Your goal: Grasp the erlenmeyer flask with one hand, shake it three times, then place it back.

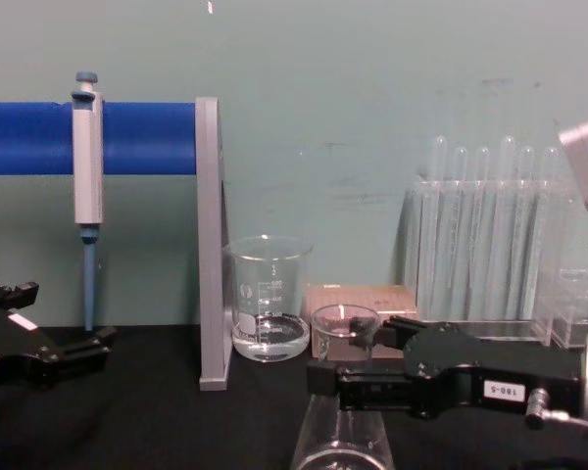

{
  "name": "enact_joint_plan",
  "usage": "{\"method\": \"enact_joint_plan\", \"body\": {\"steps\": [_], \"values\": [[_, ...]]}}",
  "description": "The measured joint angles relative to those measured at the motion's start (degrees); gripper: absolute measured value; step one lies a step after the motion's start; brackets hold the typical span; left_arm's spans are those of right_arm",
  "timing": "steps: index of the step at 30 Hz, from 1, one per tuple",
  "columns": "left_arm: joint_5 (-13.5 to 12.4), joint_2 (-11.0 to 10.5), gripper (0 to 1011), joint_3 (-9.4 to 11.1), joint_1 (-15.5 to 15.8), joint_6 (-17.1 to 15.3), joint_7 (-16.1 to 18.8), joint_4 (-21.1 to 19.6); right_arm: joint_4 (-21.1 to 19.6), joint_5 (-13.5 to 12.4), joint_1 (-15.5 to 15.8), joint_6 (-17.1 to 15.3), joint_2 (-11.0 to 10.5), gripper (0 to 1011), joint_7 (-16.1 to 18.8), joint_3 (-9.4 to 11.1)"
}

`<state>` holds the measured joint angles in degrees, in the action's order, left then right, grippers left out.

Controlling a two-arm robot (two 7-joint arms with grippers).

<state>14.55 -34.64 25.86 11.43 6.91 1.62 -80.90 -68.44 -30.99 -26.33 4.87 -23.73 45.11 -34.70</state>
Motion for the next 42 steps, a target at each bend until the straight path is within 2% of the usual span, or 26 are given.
{"method": "enact_joint_plan", "body": {"steps": [19,29,30,32,36,42], "values": [[0.00,0.00,1001,0.00,0.00,0.00,0.00,0.00,0.05,-0.01,-0.05,0.06,0.05,977,0.15,0.00],[0.00,0.00,1001,0.00,0.00,0.00,0.00,0.00,0.10,-0.02,-0.05,0.09,0.05,717,0.20,0.00],[0.00,0.00,1001,0.00,0.00,0.00,0.00,0.00,0.10,-0.03,-0.05,0.10,0.05,659,0.20,0.00],[0.00,0.00,1001,0.00,0.00,0.00,0.00,0.00,0.10,-0.03,-0.05,0.10,0.05,622,0.20,0.00],[0.00,0.00,1001,0.00,0.00,0.00,0.00,0.00,0.10,-0.03,-0.05,0.11,0.05,479,0.20,0.00],[0.00,0.00,1001,0.00,0.00,0.00,0.00,0.00,0.10,-0.03,-0.05,0.11,0.05,449,0.20,0.00]]}}
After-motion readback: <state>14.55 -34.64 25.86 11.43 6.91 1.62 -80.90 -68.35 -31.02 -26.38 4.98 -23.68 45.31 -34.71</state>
